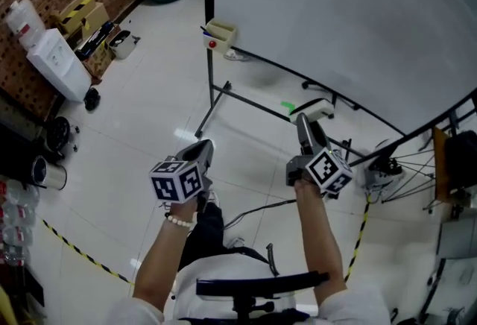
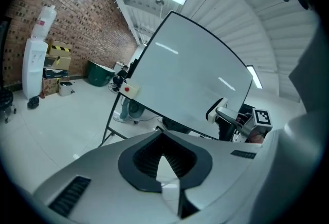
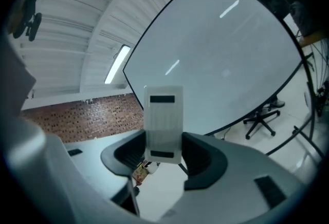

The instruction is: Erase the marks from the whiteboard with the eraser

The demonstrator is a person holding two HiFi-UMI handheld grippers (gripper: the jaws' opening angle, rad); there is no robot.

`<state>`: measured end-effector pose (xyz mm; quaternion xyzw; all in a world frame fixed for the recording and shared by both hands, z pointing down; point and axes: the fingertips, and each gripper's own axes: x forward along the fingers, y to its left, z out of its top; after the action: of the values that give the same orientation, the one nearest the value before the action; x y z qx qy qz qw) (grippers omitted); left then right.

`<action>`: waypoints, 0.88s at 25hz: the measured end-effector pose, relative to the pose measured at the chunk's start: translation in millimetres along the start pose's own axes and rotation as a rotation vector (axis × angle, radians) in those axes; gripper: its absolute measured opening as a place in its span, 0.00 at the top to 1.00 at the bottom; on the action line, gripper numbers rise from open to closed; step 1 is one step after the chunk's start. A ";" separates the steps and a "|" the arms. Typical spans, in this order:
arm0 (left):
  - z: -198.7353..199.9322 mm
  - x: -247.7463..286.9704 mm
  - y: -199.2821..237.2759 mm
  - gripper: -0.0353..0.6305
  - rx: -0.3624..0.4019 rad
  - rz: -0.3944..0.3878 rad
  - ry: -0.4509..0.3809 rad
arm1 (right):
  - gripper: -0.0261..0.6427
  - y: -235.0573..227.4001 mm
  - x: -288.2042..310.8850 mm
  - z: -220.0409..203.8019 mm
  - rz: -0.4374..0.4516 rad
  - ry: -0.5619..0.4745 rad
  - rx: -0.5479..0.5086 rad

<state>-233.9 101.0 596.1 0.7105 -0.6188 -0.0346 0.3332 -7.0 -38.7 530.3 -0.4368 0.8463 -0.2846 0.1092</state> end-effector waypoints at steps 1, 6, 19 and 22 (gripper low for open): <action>-10.8 -5.9 -15.8 0.95 -0.002 -0.020 0.014 | 0.59 -2.5 -24.7 2.1 -0.005 0.002 0.019; -40.8 -23.8 -94.0 0.95 0.025 -0.128 0.066 | 0.59 -16.8 -132.7 -0.5 -0.056 -0.025 0.150; -61.3 -55.4 -149.6 0.95 0.084 -0.230 0.081 | 0.59 14.1 -224.4 -34.2 -0.026 -0.094 0.305; -51.6 -72.3 -138.4 0.95 0.088 -0.235 0.061 | 0.59 42.9 -222.9 -30.9 -0.026 -0.073 0.233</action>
<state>-108.3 190.2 538.3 0.7926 -0.5219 -0.0245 0.3142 83.1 171.4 516.4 -0.4421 0.7971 -0.3665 0.1864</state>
